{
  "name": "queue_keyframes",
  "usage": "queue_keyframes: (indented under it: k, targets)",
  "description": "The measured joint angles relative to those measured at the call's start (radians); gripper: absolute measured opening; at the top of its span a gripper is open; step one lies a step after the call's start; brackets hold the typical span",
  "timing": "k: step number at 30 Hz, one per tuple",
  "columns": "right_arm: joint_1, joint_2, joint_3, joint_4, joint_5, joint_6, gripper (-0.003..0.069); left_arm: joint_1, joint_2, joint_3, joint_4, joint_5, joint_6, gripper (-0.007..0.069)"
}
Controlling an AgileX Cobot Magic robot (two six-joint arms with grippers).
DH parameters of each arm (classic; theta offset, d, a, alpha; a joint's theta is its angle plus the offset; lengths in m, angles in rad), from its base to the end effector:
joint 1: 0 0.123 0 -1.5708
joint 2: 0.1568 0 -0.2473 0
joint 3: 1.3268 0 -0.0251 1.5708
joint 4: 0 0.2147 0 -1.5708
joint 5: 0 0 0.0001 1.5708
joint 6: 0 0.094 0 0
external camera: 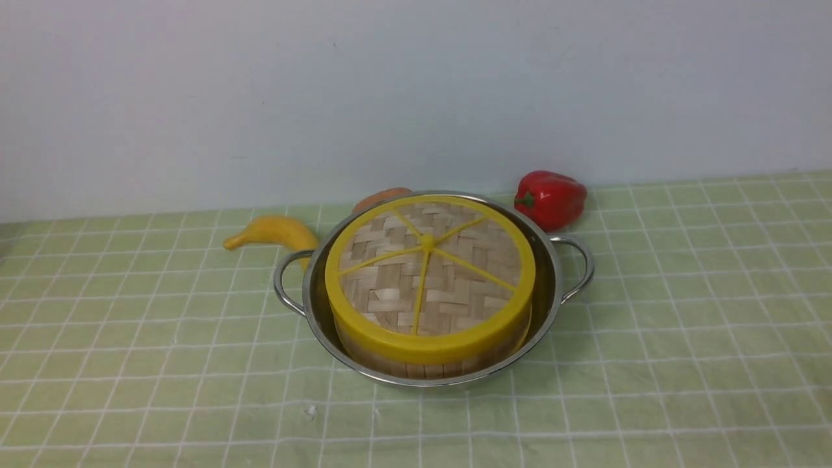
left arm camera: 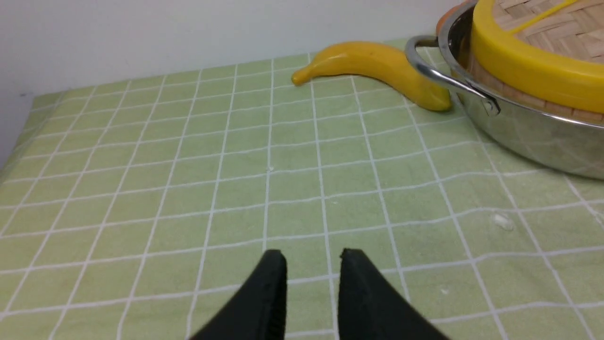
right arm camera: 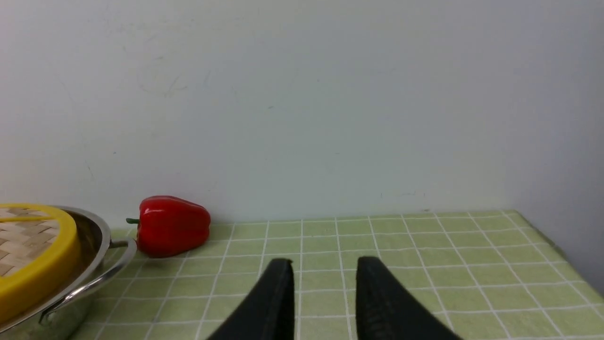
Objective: Place the steamer in the pot on the green tablecloth, and put the lid on the steamer.
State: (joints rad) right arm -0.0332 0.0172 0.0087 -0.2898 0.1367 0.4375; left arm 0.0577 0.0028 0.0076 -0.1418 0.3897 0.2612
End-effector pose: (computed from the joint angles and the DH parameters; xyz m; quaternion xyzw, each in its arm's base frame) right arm 0.0627 -0.0058 0.1974 0.0802 0.7269 0.0257 0.6816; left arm 0.0576 -0.0017 0.1751 0.0450 0.8062 0.0336 0.5889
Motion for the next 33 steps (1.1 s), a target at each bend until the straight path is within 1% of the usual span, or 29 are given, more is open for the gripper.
queue_keyframes:
  k: [7,33]
  targets:
    - [0.0,0.0,0.0,0.0,0.0,0.017,0.0239,0.0,-0.002,0.0,0.0,-0.015,0.0,0.017]
    - [0.0,0.0,0.0,0.0,0.0,0.031,0.024,0.0,-0.002,0.0,0.0,-0.017,0.0,0.0211]
